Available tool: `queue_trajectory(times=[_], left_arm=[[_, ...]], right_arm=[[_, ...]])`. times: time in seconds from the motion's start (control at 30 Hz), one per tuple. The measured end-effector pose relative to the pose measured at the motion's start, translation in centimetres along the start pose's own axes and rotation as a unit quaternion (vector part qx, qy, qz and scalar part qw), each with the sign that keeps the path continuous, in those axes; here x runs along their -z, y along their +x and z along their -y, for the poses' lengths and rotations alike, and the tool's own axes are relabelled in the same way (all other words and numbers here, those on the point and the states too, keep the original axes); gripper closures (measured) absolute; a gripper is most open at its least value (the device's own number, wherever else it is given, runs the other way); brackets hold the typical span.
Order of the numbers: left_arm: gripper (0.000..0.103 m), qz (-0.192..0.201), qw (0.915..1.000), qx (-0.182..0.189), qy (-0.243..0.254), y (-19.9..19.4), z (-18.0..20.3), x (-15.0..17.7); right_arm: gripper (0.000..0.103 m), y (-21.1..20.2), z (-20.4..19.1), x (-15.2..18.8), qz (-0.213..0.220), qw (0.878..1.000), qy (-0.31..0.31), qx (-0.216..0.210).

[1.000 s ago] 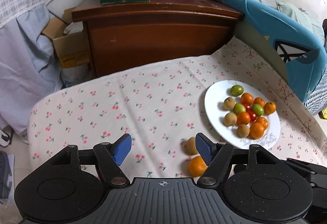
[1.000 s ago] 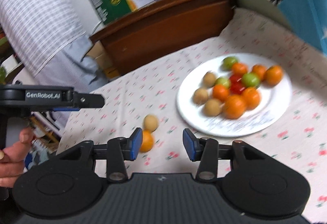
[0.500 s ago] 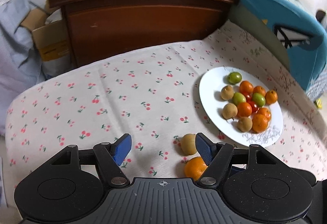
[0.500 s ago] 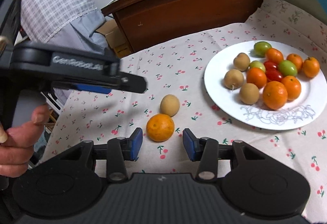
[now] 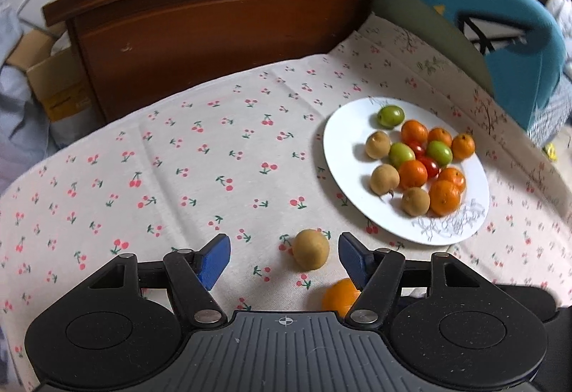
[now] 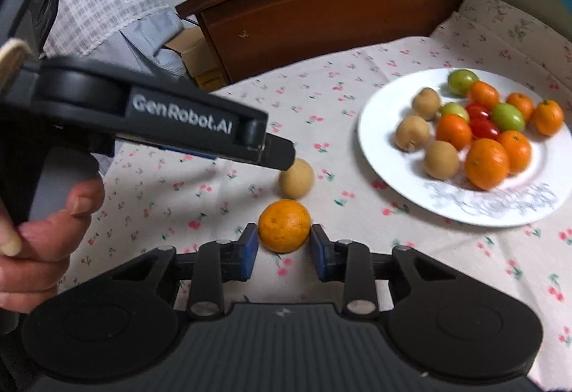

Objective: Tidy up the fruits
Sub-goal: 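Grasp the last brown fruit with the left gripper while the right gripper grasps the orange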

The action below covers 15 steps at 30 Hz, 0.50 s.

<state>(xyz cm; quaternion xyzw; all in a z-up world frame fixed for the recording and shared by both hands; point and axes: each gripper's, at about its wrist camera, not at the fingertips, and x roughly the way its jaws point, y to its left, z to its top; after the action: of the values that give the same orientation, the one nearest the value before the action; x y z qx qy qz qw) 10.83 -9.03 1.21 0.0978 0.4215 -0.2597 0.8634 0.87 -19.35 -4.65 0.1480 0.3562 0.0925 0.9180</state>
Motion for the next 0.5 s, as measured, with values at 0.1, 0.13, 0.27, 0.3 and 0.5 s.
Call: queue_trajectory(times=[0.1, 0.13, 0.27, 0.3, 0.5], left_arm=[[0.045, -0.007, 0.9999, 0.008, 0.012, 0.5, 0.6, 0.2], [0.046, -0.007, 0.9999, 0.006, 0.014, 0.7, 0.8, 0.2], [0.051, -0.008, 0.9997, 0.011, 0.021, 1.3, 1.4, 0.3], [0.053, -0.007, 0.9996, 0.006, 0.026, 1.5, 1.6, 0.4], [0.068, -0.014, 0.9993, -0.002, 0.033, 2.7, 2.0, 0.6]], right_arm=[[0.072, -1.2, 0.8, 0.2, -0.006, 1.0, 0.018, 0.014], [0.072, -1.6, 1.1, 0.3, -0.007, 1.0, 0.024, 0.019], [0.072, -3.0, 1.8, 0.4, -0.004, 0.999, 0.03, 0.04], [0.072, -3.5, 2.0, 0.5, -0.002, 0.998, 0.034, 0.045], [0.072, -5.1, 2.8, 0.5, 0.012, 0.997, 0.054, 0.058]])
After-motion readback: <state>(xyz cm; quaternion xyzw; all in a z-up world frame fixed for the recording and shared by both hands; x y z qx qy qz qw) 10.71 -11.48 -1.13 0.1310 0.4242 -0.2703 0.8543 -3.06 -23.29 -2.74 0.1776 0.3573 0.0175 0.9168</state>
